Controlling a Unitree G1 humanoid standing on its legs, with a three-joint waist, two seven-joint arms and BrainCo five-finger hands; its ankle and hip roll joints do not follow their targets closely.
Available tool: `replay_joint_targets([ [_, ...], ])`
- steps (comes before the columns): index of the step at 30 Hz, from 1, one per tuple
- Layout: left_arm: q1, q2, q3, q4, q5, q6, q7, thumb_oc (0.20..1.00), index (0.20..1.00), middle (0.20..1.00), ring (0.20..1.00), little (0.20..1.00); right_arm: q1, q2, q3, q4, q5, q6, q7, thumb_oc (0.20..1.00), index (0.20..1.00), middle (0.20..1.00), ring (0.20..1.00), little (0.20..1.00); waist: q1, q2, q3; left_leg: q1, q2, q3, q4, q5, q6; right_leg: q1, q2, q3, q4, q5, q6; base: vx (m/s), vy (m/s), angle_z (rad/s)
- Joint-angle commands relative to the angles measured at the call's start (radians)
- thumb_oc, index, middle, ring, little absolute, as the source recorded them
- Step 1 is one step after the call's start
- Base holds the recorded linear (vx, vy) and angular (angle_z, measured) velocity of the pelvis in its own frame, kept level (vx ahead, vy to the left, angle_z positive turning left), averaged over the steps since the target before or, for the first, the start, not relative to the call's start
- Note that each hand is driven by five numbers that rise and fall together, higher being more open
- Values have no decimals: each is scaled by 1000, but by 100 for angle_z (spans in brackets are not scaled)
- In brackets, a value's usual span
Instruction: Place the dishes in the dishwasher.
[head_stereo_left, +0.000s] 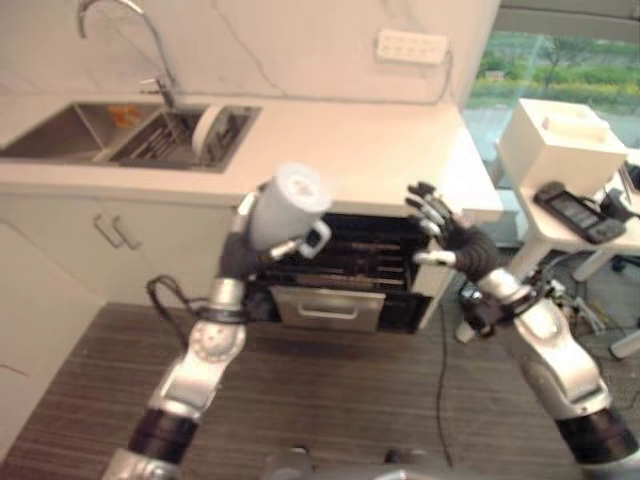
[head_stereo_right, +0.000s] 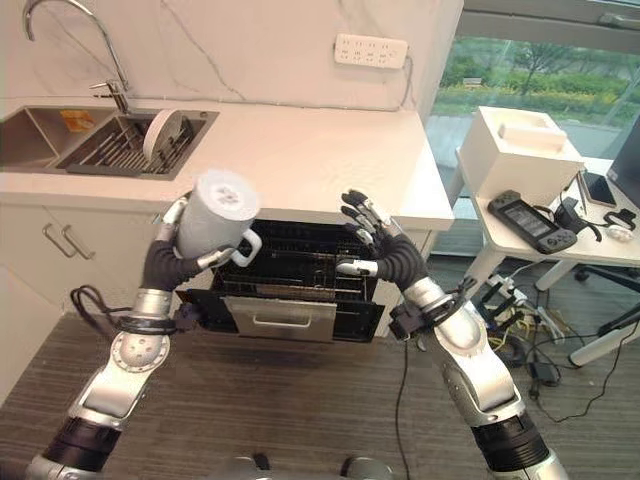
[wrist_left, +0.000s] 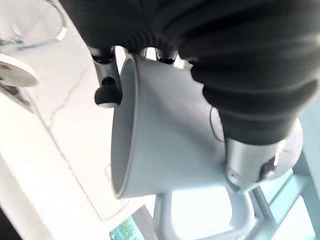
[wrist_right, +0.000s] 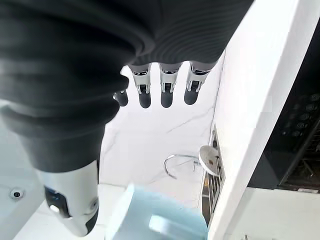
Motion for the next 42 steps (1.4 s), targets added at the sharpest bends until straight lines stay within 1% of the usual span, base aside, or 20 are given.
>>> replay_joint_targets([
  [1, -70, 25, -9, 13, 59, -40, 65, 200, 200, 200, 200, 200, -62, 34, 2, -17, 26, -10, -38, 1000, 1000, 1000, 1000, 1000, 16, -34, -28, 40, 10, -17, 40, -77, -4, 52, -43, 16, -58, 71, 91, 10, -21, 6],
  [6, -112, 20, -84, 29, 76, -21, 72, 200, 200, 200, 200, 200, -130, 64, 52, 11, 28, 5, -69, 1000, 1000, 1000, 1000, 1000, 20, -34, -35, 40, 10, -18, 40, -80, -5, 55, -57, 0, -58, 69, 96, 3, -6, 8],
  [12, -150, 14, -149, 47, 85, -21, 86, 200, 200, 200, 200, 200, -194, 96, 103, 26, 35, 30, -81, 1000, 1000, 1000, 1000, 1000, 27, -37, -41, 42, 8, -18, 40, -86, -2, 58, -64, -5, -58, 67, 99, 1, 1, 3],
  [21, -185, 5, -207, 53, 95, -7, 111, 200, 200, 200, 200, 200, -258, 134, 141, 40, 65, 46, -101, 1000, 1000, 1000, 1000, 1000, 35, -42, -43, 46, 6, -21, 40, -91, 1, 63, -65, -8, -58, 63, 101, 0, 0, 0],
  [26, -195, 1, -224, 55, 97, -2, 130, 200, 200, 200, 200, 200, -276, 150, 157, 47, 70, 47, -114, 1000, 1000, 1000, 1000, 1000, 39, -41, -43, 46, 4, -22, 40, -91, 2, 65, -67, -10, -58, 63, 101, 0, 0, 0],
  [29, -197, 0, -225, 54, 104, 6, 141, 200, 200, 200, 200, 200, -286, 158, 163, 47, 74, 59, -119, 1000, 1000, 1000, 1000, 1000, 41, -41, -45, 47, 4, -23, 40, -92, 2, 65, -67, -10, -58, 61, 101, 0, 0, 0],
  [33, -198, 5, -224, 43, 149, 8, 173, 200, 200, 200, 200, 200, -289, 157, 172, 41, 74, 104, -129, 1000, 1000, 1000, 1000, 1000, 42, -41, -48, 45, 4, -23, 40, -91, 2, 64, -68, -10, -58, 61, 101, 0, 0, 0],
  [42, -205, 20, -229, 13, 190, 21, 192, 200, 200, 200, 200, 200, -287, 145, 186, 42, 78, 155, -149, 1000, 1000, 1000, 1000, 1000, 39, -43, -46, 43, 2, -22, 40, -91, 2, 61, -66, -7, -58, 62, 103, 0, 0, 0],
])
